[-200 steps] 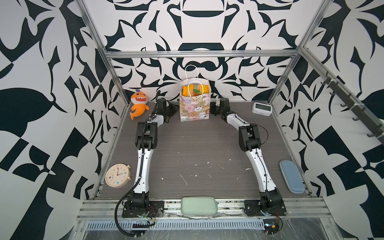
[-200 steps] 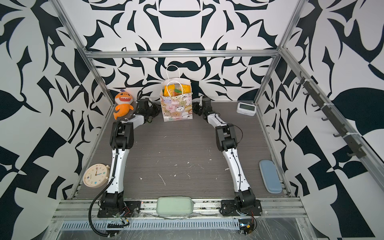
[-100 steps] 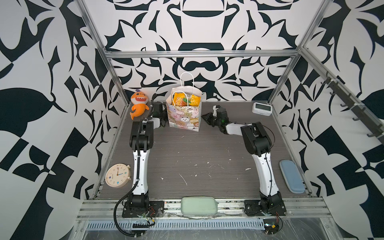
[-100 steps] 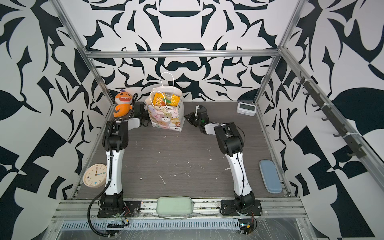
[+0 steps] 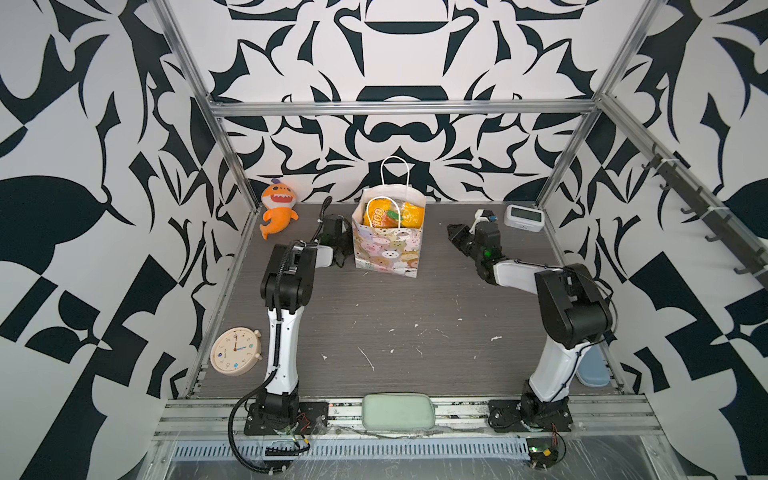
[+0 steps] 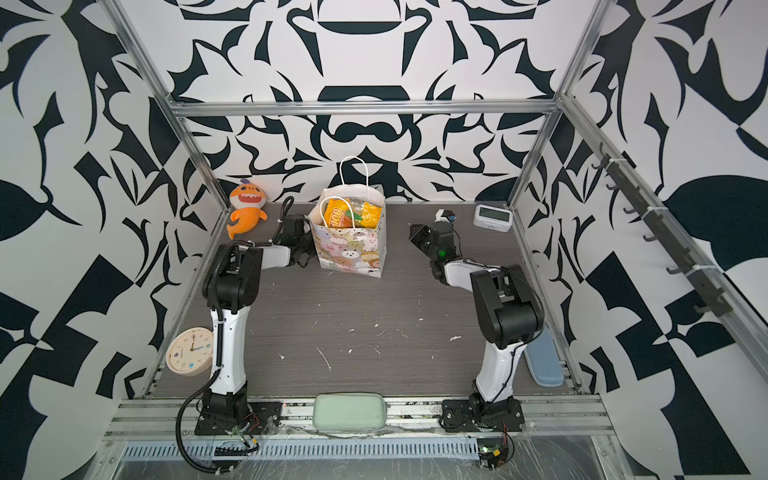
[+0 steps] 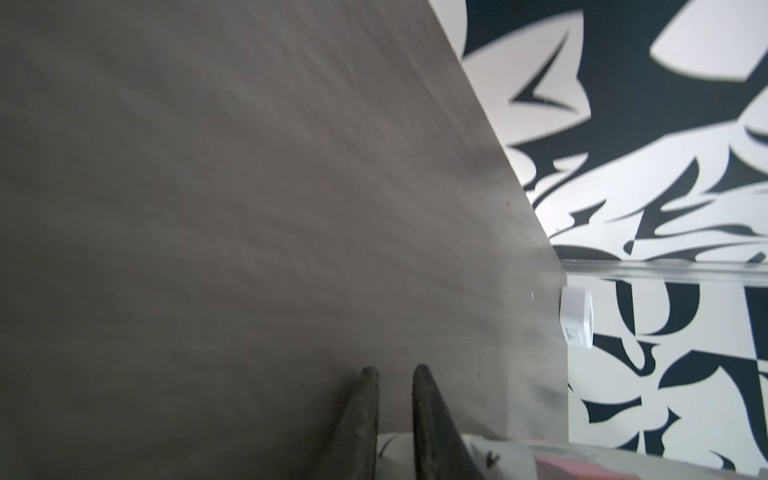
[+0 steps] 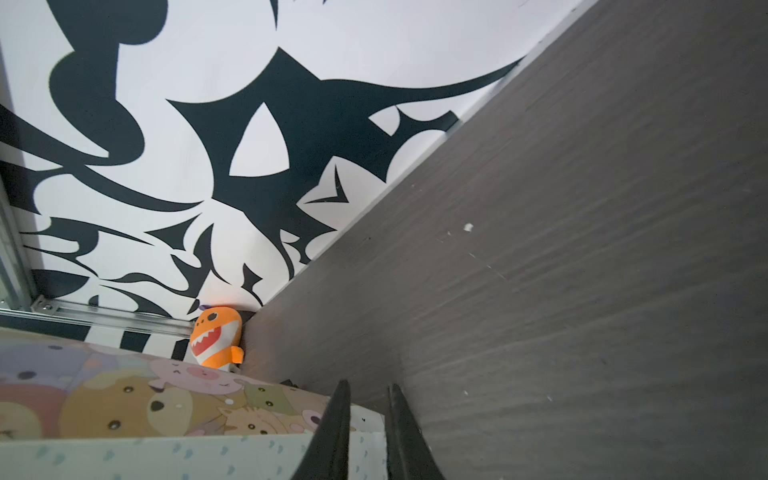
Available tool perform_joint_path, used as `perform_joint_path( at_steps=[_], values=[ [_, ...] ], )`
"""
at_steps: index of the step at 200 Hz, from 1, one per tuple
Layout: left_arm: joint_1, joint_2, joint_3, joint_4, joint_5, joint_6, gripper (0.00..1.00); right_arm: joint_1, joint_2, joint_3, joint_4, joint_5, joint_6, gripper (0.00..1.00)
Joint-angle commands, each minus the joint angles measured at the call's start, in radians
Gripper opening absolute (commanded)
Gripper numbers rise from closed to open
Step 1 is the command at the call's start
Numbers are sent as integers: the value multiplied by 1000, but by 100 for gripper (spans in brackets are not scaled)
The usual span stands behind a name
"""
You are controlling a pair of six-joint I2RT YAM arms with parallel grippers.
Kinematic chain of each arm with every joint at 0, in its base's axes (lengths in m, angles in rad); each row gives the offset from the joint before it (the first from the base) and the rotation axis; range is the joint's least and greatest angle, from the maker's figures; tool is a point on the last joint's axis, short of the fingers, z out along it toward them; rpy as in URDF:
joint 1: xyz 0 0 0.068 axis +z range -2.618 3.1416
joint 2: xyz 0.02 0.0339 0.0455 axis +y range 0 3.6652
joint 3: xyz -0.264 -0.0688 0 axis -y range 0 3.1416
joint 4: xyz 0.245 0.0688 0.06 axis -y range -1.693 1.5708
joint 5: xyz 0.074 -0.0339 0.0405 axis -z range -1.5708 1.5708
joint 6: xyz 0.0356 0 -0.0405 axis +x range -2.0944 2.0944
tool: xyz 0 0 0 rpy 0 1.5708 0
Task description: Take the snacks out of the paper bag
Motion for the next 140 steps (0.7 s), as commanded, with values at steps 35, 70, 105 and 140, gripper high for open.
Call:
perform_joint_path(
  at_steps=[35, 70, 105, 140],
  values=[
    [-95, -164, -302, 134, -50, -102, 19, -21, -187, -164, -101, 2, -227, 24],
    [-94, -329, -458, 121, -180, -25, 21, -21, -208, -109, -281, -20, -293, 28],
    [-77, -455, -494, 10, -301, 101, 25, -24, -188, -120, -271, -8, -292, 30],
    [-83, -533, -520, -35, -306, 151, 31, -24, -125, -95, -286, -64, -309, 29]
  ],
)
